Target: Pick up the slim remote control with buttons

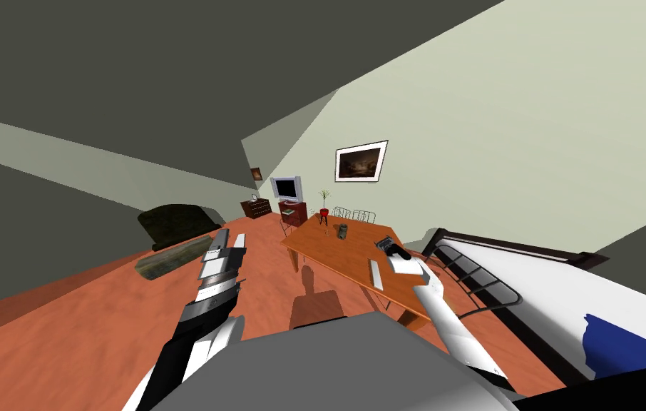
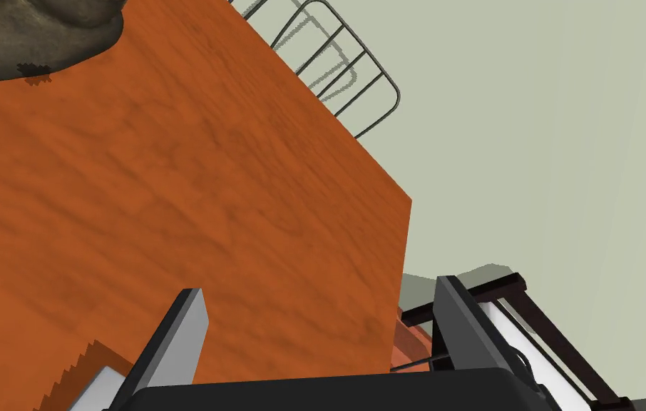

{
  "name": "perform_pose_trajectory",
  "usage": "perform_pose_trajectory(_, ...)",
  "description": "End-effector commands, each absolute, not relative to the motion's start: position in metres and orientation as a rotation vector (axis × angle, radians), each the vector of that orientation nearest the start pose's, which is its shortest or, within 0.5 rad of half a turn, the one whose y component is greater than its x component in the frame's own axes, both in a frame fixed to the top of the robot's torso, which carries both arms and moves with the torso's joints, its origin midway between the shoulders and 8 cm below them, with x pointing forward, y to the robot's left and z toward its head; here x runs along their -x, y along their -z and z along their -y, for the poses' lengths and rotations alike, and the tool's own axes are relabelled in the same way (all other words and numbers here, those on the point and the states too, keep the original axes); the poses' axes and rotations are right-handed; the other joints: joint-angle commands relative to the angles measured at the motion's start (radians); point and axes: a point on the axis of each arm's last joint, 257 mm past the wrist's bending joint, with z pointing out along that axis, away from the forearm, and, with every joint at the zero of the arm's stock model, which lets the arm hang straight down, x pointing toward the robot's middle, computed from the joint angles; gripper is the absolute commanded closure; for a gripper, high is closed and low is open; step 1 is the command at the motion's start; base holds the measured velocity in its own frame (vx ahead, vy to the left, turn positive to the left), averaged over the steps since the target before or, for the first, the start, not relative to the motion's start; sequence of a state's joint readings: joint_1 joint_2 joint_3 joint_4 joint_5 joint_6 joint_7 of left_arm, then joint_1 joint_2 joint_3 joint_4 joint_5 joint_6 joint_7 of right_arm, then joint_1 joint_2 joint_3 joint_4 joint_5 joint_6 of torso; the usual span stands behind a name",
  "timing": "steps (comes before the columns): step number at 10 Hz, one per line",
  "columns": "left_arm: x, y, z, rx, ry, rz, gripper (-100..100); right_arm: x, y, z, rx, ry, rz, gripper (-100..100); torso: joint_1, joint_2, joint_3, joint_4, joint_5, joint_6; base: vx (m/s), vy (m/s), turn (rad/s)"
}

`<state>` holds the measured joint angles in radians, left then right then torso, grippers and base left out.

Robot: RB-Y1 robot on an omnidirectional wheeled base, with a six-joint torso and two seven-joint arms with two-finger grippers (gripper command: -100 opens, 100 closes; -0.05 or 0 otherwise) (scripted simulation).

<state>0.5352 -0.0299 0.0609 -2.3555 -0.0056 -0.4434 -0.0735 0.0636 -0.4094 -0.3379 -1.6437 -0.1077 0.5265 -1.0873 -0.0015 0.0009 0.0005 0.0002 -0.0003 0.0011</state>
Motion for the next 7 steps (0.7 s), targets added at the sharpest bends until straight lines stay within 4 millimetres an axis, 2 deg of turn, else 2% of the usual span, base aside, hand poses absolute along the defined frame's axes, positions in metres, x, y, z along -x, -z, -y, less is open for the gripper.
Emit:
perform_pose_trajectory(1,-0.331,-0.037,-0.304,0.649,1.151,-0.616,0,-0.464,0.265,0.555,-2.184,-1.162,-0.260,-100,0.000,0.000,0.000,0.000,0.000,0.000,-0.014,-0.017,0.187)
perform_pose_trajectory(2,-0.331,-0.037,-0.304,0.649,1.152,-0.616,0,-0.459,0.276,0.557,-2.224,-1.141,-0.223,-100,0.000,0.000,0.000,0.000,0.000,-0.001,-0.008,-0.022,0.088)
perform_pose_trajectory(3,-0.331,-0.037,-0.304,0.649,1.151,-0.616,0,-0.458,0.278,0.557,-2.227,-1.137,-0.222,-100,-0.001,0.000,0.000,0.000,0.000,0.000,-0.002,-0.011,-0.009)
perform_pose_trajectory(4,-0.331,-0.037,-0.304,0.649,1.151,-0.616,0,-0.453,0.289,0.569,-2.288,-1.104,-0.122,-100,0.000,0.000,0.000,0.000,0.000,0.000,-0.006,-0.016,0.190)
perform_pose_trajectory(7,-0.331,-0.037,-0.304,0.649,1.151,-0.616,0,-0.437,0.318,0.582,-2.386,-1.031,0.022,-100,-0.001,0.000,0.000,0.000,0.000,0.000,-0.013,-0.030,0.123)
